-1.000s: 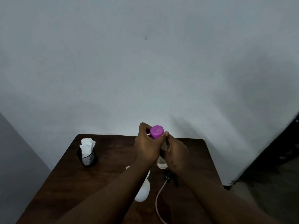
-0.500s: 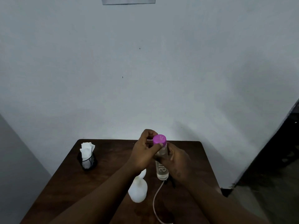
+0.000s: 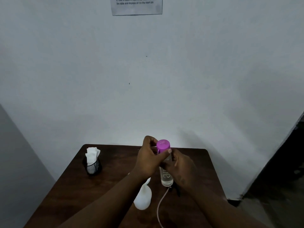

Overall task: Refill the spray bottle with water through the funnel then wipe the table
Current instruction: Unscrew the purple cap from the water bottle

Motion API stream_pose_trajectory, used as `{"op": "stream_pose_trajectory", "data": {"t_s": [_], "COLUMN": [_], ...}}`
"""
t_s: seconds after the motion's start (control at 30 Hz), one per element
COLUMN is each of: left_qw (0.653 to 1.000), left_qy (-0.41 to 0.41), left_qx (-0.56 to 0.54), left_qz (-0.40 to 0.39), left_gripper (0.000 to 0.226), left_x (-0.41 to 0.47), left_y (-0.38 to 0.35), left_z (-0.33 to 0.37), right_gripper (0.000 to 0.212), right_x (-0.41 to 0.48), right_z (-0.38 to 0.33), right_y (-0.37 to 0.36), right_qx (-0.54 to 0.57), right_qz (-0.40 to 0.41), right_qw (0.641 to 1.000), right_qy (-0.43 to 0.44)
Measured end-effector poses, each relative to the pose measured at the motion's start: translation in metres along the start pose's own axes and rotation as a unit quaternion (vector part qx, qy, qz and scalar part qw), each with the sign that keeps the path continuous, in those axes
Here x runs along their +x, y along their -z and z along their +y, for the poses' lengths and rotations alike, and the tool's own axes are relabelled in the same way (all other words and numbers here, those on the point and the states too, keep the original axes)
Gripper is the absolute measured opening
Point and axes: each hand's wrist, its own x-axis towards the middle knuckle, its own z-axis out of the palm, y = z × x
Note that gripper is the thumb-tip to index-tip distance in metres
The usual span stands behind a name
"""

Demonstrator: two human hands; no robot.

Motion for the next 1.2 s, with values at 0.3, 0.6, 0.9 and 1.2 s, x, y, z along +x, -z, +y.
{"op": "stream_pose_trajectory", "data": {"t_s": [0.3,0.6,0.9,1.2], "left_qw": [0.999,0.986,0.996,0.971], "left_qy": [-0.012,0.021,-0.003,-0.047], "left_qx": [0.002,-0.012,0.011,0.067], "left_qz": [-0.030,-0.163,-0.091,-0.226], "left_gripper": [0.032,0.081,0.064,0.042], "left_x": [-0.001,0.002,0.002,0.009], "left_y": [0.004,0.012,0.004,0.019], "left_z": [-0.003,-0.006,-0.006,-0.002], "right_gripper": [0.057,0.041,0.039,0.038], "right_x": [-0.005,-0.009,-0.010,-0.011], "right_z": [0.002,0.016,0.018,0.028], "right_y": [-0.003,-0.002,-0.003,-0.002], "right_qx": [0.001,0.013,-0.002,-0.013], "right_qz": [0.010,-0.007,-0.010,-0.004], "right_qw": [1.000,1.000,1.000,1.000], "right_qy": [0.008,0.013,-0.003,0.005]}}
